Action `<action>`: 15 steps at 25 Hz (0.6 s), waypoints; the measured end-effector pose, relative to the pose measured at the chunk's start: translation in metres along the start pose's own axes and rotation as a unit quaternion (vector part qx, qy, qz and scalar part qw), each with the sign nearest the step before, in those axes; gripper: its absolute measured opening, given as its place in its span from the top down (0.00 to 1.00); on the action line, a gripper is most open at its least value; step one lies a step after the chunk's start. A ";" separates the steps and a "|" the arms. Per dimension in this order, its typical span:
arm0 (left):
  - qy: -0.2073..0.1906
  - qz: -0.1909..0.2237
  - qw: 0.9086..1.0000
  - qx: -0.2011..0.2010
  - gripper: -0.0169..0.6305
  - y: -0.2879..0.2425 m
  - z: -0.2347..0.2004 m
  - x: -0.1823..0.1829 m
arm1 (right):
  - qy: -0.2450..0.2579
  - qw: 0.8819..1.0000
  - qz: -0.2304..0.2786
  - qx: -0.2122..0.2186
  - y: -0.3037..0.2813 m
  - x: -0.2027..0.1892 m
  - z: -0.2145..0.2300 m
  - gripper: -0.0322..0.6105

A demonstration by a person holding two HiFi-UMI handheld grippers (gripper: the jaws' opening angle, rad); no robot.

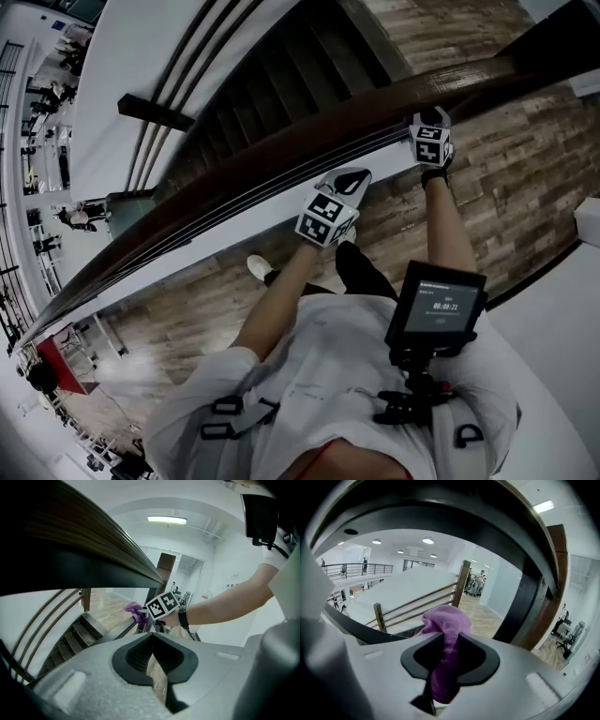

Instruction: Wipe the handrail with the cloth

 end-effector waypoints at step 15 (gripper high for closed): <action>0.037 0.011 0.998 0.058 0.98 0.041 -0.007 -0.032 | -0.026 0.995 -0.031 -0.094 -0.010 -0.007 0.043 0.82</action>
Point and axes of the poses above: the fingertips, and each gripper's own axes: y backward along the fingers, z to its right, x out of its top, the point moved 7 cm from there along y, backward along the fingers, and after that the axes turned 5 degrees about x, right-handed, at the moved point
